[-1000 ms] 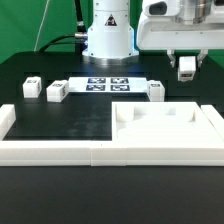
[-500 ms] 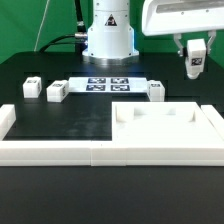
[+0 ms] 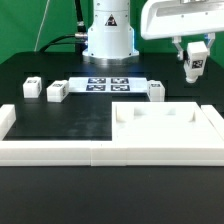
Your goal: Assemble one leg
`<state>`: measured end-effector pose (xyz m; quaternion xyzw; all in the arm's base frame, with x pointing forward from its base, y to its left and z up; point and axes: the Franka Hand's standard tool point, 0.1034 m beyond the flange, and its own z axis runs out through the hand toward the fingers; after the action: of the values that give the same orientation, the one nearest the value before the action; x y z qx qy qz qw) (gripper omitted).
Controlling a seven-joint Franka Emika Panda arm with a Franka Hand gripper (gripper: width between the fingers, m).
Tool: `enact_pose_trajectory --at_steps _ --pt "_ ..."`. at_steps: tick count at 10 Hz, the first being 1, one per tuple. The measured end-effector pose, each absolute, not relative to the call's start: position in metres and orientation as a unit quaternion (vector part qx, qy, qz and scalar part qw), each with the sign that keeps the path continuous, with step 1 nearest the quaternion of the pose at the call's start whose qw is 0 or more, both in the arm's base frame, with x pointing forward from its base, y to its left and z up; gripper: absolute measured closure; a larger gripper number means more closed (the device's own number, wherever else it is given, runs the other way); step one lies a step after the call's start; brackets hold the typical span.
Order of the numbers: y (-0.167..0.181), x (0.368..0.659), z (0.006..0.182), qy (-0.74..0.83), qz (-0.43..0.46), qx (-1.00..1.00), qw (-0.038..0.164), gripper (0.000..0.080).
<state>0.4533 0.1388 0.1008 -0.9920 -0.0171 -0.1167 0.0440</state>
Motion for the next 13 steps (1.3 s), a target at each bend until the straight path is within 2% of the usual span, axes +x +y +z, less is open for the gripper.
enact_pose_trajectory --at_steps 3,7,8,11,13 --pt "0.121 0.472 0.103 -0.060 -0.127 -0.990 0.034 0.0509" --pt "0.123 0.471 0.102 -0.067 -0.126 -0.989 0.033 0.0509" --pt "0.121 0.481 0.103 -0.088 -0.132 -0.987 0.030 0.0509" --pt "0.114 0.539 0.106 -0.121 -0.147 -0.981 0.025 0.0509" --pt "0.114 0.554 0.109 -0.122 -0.148 -0.981 0.025 0.0509"
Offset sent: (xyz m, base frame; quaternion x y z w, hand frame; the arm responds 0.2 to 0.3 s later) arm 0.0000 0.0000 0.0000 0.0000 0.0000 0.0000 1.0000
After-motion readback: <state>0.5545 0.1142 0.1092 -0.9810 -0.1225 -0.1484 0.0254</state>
